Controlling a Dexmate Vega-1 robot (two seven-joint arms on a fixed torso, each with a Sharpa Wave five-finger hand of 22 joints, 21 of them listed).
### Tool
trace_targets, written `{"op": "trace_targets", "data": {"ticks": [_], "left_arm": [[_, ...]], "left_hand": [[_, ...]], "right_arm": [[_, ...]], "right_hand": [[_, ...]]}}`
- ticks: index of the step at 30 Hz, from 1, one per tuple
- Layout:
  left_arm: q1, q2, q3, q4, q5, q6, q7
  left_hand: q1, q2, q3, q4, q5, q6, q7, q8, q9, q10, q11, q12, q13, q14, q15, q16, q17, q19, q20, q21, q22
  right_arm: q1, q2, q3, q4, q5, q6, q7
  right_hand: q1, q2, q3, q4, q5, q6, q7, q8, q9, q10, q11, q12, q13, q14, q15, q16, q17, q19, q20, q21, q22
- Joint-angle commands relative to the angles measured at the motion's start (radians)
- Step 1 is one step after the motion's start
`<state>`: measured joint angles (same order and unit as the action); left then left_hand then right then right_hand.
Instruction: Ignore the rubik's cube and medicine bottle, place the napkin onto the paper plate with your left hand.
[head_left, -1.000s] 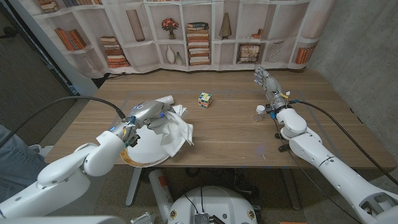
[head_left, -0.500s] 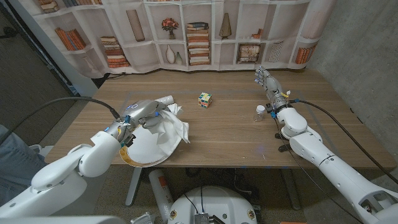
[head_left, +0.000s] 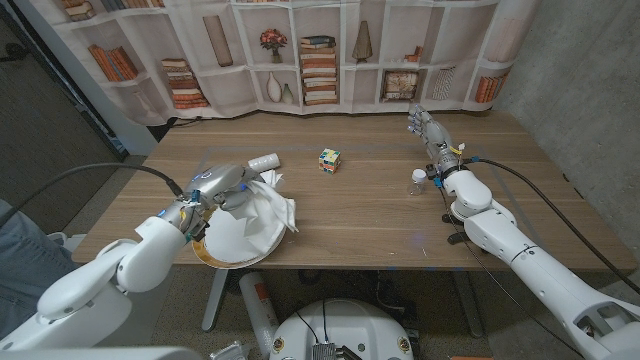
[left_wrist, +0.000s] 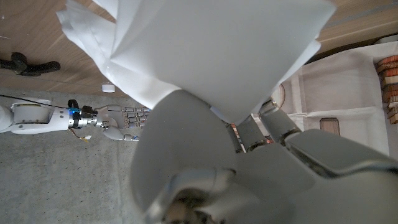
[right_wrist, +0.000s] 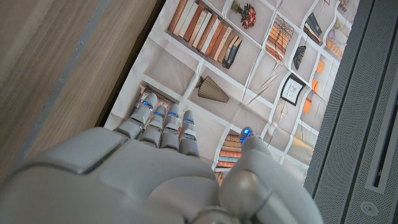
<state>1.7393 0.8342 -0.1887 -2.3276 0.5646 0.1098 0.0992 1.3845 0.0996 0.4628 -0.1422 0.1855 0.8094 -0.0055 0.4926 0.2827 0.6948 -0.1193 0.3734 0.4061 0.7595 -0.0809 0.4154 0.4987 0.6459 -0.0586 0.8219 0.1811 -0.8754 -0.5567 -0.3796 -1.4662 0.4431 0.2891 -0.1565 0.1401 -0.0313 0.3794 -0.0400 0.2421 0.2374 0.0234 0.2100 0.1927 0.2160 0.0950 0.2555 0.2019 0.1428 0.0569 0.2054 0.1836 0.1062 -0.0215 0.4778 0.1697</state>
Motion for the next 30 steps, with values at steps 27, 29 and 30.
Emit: {"op": "trace_targets", "data": {"ticks": [27, 29, 30], "left_arm": [[0.128, -0.207, -0.169, -0.035, 0.093, -0.053, -0.057], [0.135, -0.216, -0.173, -0.038, 0.098, -0.055, -0.058], [0.139, -0.221, -0.176, -0.040, 0.101, -0.055, -0.060]], "left_hand": [[-0.006, 0.002, -0.007, -0.003, 0.005, 0.024, -0.005, 0.010, -0.005, 0.025, -0.007, -0.009, 0.015, 0.015, -0.087, -0.002, 0.016, -0.013, -0.019, 0.021, 0.001], [-0.006, 0.003, -0.007, -0.003, 0.005, 0.024, -0.005, 0.010, -0.005, 0.027, -0.006, -0.009, 0.015, 0.016, -0.087, -0.002, 0.016, -0.014, -0.019, 0.021, 0.001], [-0.006, 0.003, -0.007, -0.003, 0.005, 0.025, -0.006, 0.011, -0.005, 0.028, -0.007, -0.009, 0.016, 0.016, -0.087, -0.002, 0.017, -0.014, -0.019, 0.021, 0.001]], "right_arm": [[-0.011, -0.009, -0.009, -0.053, -0.018, -0.037, -0.025], [-0.010, -0.013, -0.012, -0.055, -0.024, -0.039, -0.024], [-0.010, -0.012, -0.012, -0.056, -0.023, -0.040, -0.025]], "right_hand": [[0.009, 0.005, 0.003, -0.007, 0.000, -0.006, -0.001, -0.002, 0.006, -0.002, -0.001, 0.002, 0.002, -0.004, -0.004, -0.001, 0.004, -0.001, 0.002, -0.002, 0.006], [0.009, 0.005, 0.003, -0.007, 0.000, -0.006, -0.001, -0.002, 0.006, -0.002, -0.001, 0.002, 0.002, -0.004, -0.004, -0.001, 0.004, -0.001, 0.002, -0.002, 0.006], [0.009, 0.005, 0.003, -0.007, 0.000, -0.006, -0.001, -0.002, 0.006, -0.002, -0.001, 0.002, 0.002, -0.004, -0.004, -0.001, 0.004, -0.001, 0.002, -0.002, 0.006]]}}
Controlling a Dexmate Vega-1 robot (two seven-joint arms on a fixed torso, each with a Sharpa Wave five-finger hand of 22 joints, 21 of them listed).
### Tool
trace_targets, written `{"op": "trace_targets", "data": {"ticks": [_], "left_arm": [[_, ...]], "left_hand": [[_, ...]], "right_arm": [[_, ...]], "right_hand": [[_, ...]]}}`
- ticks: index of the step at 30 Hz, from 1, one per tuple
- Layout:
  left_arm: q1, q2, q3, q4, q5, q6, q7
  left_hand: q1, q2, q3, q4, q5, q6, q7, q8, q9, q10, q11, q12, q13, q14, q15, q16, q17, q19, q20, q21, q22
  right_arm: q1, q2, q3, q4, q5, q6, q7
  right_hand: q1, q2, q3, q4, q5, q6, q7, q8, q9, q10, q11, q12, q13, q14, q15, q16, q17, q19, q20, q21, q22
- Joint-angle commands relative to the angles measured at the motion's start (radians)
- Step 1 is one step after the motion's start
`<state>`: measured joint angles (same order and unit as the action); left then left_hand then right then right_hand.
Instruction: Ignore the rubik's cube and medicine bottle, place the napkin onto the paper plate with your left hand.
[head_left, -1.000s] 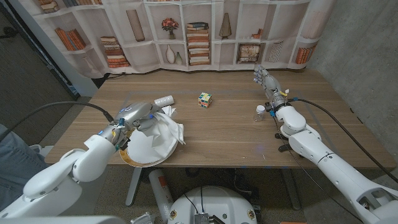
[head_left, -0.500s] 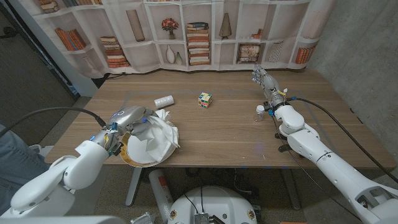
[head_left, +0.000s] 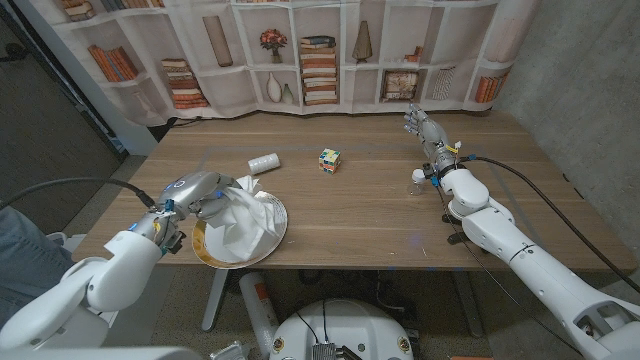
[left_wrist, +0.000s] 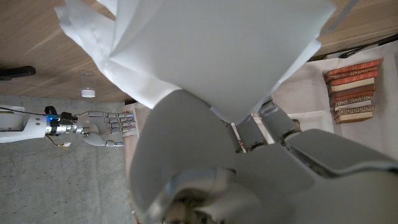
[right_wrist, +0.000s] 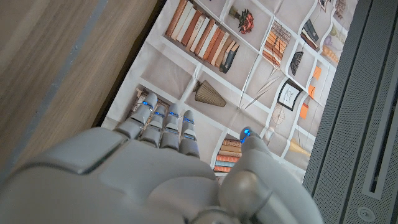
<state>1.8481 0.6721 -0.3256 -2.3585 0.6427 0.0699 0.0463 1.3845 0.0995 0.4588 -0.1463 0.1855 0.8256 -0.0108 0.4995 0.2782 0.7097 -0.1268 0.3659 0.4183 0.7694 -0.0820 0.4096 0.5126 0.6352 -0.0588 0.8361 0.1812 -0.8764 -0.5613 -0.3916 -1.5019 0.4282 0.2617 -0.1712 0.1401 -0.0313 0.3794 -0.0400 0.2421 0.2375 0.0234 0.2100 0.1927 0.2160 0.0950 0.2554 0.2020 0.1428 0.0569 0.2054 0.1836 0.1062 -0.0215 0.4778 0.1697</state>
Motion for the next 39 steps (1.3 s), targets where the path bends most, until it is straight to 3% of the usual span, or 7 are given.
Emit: {"op": "trace_targets", "data": {"ticks": [1, 18, 39], "left_arm": [[0.033, -0.064, -0.042, -0.011, 0.027, -0.014, -0.008], [0.032, -0.123, -0.059, 0.019, 0.021, -0.049, 0.021], [-0.034, -0.081, -0.004, 0.099, -0.011, -0.043, 0.038]], "left_hand": [[-0.006, 0.003, -0.003, 0.001, 0.005, 0.009, 0.000, 0.004, -0.001, 0.013, 0.001, -0.001, 0.004, 0.006, -0.086, 0.004, 0.003, -0.003, -0.019, 0.008, 0.001], [-0.007, 0.003, -0.004, 0.001, 0.005, 0.010, -0.003, 0.005, -0.003, 0.016, -0.002, -0.005, 0.009, 0.007, -0.085, 0.001, 0.008, -0.009, -0.020, 0.012, 0.000], [-0.010, 0.003, -0.005, 0.003, 0.005, 0.015, -0.007, 0.007, -0.009, 0.018, -0.007, -0.011, 0.016, 0.007, -0.087, -0.003, 0.015, -0.016, -0.018, 0.018, 0.000]], "right_arm": [[-0.010, -0.005, 0.001, -0.023, -0.005, -0.015, -0.013], [0.001, -0.004, -0.010, -0.012, -0.011, -0.020, 0.000], [0.005, 0.000, -0.013, 0.001, -0.011, -0.028, -0.004]], "right_hand": [[0.009, 0.005, 0.003, -0.007, 0.000, -0.006, -0.001, -0.002, 0.006, -0.002, -0.001, 0.002, 0.002, -0.004, -0.004, -0.001, 0.004, -0.001, 0.002, -0.002, 0.006], [0.009, 0.005, 0.003, -0.007, 0.000, -0.006, -0.001, -0.002, 0.006, -0.002, -0.001, 0.002, 0.002, -0.004, -0.004, -0.001, 0.004, -0.001, 0.002, -0.002, 0.006], [0.009, 0.005, 0.003, -0.007, 0.000, -0.006, -0.001, -0.002, 0.006, -0.002, -0.001, 0.002, 0.002, -0.004, -0.004, -0.001, 0.004, -0.001, 0.002, -0.002, 0.006]]}}
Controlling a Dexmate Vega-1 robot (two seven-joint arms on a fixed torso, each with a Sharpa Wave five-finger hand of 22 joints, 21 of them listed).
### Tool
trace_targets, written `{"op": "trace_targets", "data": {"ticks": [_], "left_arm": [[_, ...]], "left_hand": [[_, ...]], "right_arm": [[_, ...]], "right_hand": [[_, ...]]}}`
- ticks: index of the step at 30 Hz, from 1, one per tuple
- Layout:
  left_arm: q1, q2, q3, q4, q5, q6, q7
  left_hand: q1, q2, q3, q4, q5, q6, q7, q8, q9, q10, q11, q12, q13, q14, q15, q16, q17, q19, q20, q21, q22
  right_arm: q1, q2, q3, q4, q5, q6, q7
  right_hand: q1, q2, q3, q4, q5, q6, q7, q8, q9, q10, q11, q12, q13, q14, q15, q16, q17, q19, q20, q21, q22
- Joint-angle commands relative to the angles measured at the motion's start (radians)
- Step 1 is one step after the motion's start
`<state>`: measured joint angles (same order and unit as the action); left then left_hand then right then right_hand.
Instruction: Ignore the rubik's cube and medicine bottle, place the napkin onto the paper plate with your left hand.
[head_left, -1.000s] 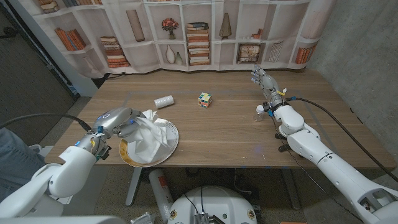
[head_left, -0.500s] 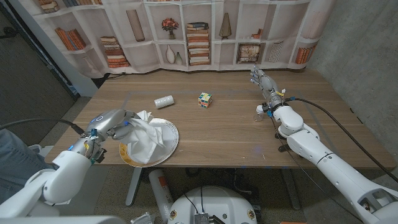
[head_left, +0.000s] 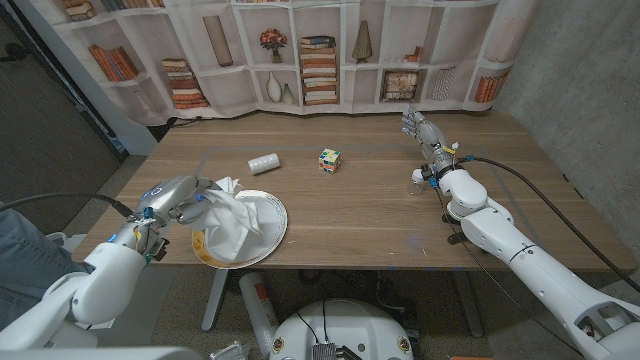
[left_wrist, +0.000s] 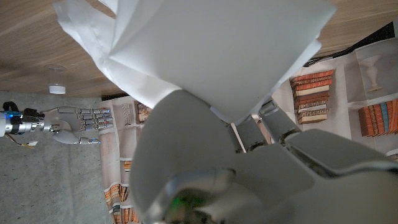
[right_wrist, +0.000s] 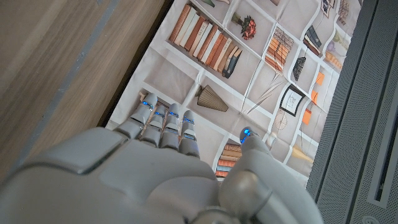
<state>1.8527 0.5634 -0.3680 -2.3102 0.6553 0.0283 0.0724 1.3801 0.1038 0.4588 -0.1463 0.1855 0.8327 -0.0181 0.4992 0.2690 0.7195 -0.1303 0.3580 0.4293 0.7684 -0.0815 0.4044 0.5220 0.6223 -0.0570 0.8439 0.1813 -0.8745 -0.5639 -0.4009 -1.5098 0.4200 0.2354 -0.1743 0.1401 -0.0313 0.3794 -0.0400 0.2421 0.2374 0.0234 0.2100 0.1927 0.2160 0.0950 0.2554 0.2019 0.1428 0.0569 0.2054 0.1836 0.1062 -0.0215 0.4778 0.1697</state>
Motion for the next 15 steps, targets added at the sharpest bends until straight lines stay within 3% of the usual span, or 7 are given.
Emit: {"op": "trace_targets", "data": {"ticks": [1, 15], "left_arm": [[-0.042, 0.031, 0.045, 0.055, -0.023, -0.001, 0.015], [-0.082, 0.078, 0.101, 0.107, -0.056, 0.004, 0.067]], "left_hand": [[-0.006, -0.002, -0.005, 0.003, 0.005, 0.007, 0.002, 0.006, 0.000, 0.009, -0.003, -0.004, 0.006, 0.008, -0.087, 0.001, 0.005, -0.004, -0.020, 0.011, 0.000], [-0.009, -0.001, -0.005, 0.004, 0.006, 0.008, -0.003, 0.008, -0.002, 0.010, -0.008, -0.009, 0.011, 0.003, -0.091, -0.005, 0.010, -0.020, -0.015, 0.011, -0.001]], "right_arm": [[0.003, 0.002, -0.004, 0.009, -0.002, -0.003, -0.002], [-0.003, -0.004, -0.001, 0.001, -0.004, -0.012, -0.009]], "right_hand": [[0.009, 0.005, 0.003, -0.007, 0.000, -0.006, -0.001, -0.002, 0.006, -0.002, -0.001, 0.002, 0.002, -0.004, -0.004, -0.001, 0.004, -0.001, 0.002, -0.002, 0.006], [0.009, 0.005, 0.003, -0.007, 0.000, -0.006, -0.001, -0.002, 0.006, -0.002, -0.001, 0.002, 0.002, -0.004, -0.004, -0.001, 0.004, -0.001, 0.002, -0.002, 0.006]]}}
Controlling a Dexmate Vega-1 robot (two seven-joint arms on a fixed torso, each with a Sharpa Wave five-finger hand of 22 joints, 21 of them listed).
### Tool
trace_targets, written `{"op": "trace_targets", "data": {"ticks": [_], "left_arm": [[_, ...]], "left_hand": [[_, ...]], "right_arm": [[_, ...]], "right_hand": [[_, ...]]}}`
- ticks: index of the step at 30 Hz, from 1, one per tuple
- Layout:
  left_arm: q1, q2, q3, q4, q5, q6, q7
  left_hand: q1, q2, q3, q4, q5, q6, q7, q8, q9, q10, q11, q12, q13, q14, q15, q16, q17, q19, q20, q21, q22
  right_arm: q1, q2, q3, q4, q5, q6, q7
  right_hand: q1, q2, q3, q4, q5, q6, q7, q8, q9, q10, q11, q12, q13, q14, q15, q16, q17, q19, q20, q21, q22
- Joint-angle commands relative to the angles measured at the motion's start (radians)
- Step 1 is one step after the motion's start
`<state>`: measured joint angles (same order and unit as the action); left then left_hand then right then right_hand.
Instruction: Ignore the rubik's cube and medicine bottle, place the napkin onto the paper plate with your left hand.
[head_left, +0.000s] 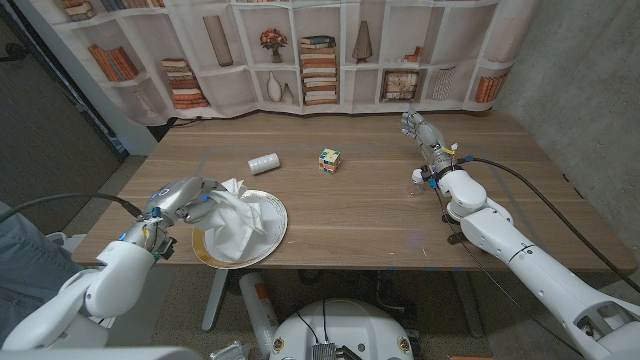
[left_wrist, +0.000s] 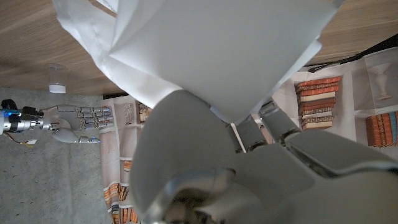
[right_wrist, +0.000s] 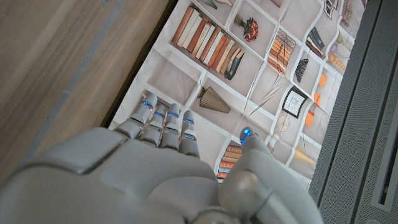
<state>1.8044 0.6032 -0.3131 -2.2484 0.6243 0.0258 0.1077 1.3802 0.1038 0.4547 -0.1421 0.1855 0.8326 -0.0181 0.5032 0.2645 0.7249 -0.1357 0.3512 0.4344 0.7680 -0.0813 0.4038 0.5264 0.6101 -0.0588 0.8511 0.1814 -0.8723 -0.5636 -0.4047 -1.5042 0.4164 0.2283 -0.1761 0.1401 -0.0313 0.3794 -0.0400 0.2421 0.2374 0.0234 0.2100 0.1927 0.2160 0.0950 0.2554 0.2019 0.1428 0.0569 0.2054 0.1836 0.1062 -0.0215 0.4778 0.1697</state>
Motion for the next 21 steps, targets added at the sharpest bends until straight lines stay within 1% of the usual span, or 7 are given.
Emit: {"op": "trace_targets", "data": {"ticks": [1, 2, 12, 17, 21], "left_arm": [[-0.034, 0.041, 0.049, 0.047, -0.028, 0.009, 0.035], [-0.035, 0.044, 0.052, 0.050, -0.030, 0.010, 0.038], [-0.044, 0.069, 0.101, 0.084, -0.068, 0.022, 0.067], [-0.042, 0.082, 0.116, 0.092, -0.085, 0.028, 0.086], [-0.041, 0.094, 0.134, 0.094, -0.084, 0.039, 0.102]], "left_hand": [[-0.009, -0.002, 0.000, 0.000, 0.006, 0.009, -0.004, 0.004, 0.002, 0.006, -0.005, -0.002, 0.007, 0.002, -0.090, -0.005, 0.006, -0.009, -0.014, 0.004, -0.001], [-0.009, -0.001, 0.000, 0.000, 0.006, 0.008, -0.003, 0.003, 0.001, 0.005, -0.002, -0.003, 0.007, 0.001, -0.090, -0.006, 0.006, -0.010, -0.013, 0.005, -0.001], [-0.012, -0.002, 0.000, 0.001, 0.006, 0.008, -0.007, 0.004, -0.001, 0.006, -0.006, -0.006, 0.011, -0.002, -0.091, -0.010, 0.008, -0.017, -0.011, 0.006, -0.001], [-0.014, -0.002, 0.000, 0.001, 0.007, 0.008, -0.008, 0.004, -0.002, 0.006, -0.008, -0.008, 0.012, -0.001, -0.091, -0.012, 0.009, -0.019, -0.011, 0.006, -0.001], [-0.018, -0.003, 0.000, 0.003, 0.007, 0.008, -0.013, 0.005, -0.003, 0.008, -0.011, -0.010, 0.014, -0.003, -0.093, -0.019, 0.003, -0.035, 0.001, 0.002, -0.002]], "right_arm": [[-0.007, -0.004, 0.004, -0.006, 0.002, -0.006, -0.009], [-0.007, -0.005, 0.004, -0.006, 0.001, -0.006, -0.010], [-0.007, -0.005, 0.003, 0.007, 0.006, 0.004, 0.002], [-0.006, -0.003, 0.003, 0.013, 0.012, 0.005, 0.007], [-0.004, -0.003, 0.001, 0.019, 0.013, 0.009, 0.014]], "right_hand": [[0.009, 0.005, 0.003, -0.007, 0.000, -0.006, -0.001, -0.002, 0.006, -0.002, -0.001, 0.002, 0.002, -0.004, -0.004, -0.001, 0.004, -0.001, 0.002, -0.002, 0.006], [0.009, 0.005, 0.003, -0.007, 0.000, -0.006, -0.001, -0.002, 0.006, -0.002, -0.001, 0.002, 0.002, -0.004, -0.004, -0.001, 0.004, -0.001, 0.002, -0.002, 0.006], [0.009, 0.005, 0.003, -0.007, 0.000, -0.006, -0.001, -0.002, 0.006, -0.002, -0.001, 0.002, 0.002, -0.004, -0.004, -0.001, 0.004, -0.001, 0.002, -0.002, 0.006], [0.009, 0.005, 0.003, -0.007, 0.000, -0.006, -0.001, -0.002, 0.006, -0.002, -0.001, 0.002, 0.002, -0.004, -0.004, -0.001, 0.004, -0.001, 0.002, -0.002, 0.006], [0.009, 0.005, 0.003, -0.007, 0.000, -0.006, -0.001, -0.002, 0.006, -0.002, -0.001, 0.002, 0.002, -0.004, -0.004, -0.001, 0.004, -0.001, 0.002, -0.002, 0.006]]}}
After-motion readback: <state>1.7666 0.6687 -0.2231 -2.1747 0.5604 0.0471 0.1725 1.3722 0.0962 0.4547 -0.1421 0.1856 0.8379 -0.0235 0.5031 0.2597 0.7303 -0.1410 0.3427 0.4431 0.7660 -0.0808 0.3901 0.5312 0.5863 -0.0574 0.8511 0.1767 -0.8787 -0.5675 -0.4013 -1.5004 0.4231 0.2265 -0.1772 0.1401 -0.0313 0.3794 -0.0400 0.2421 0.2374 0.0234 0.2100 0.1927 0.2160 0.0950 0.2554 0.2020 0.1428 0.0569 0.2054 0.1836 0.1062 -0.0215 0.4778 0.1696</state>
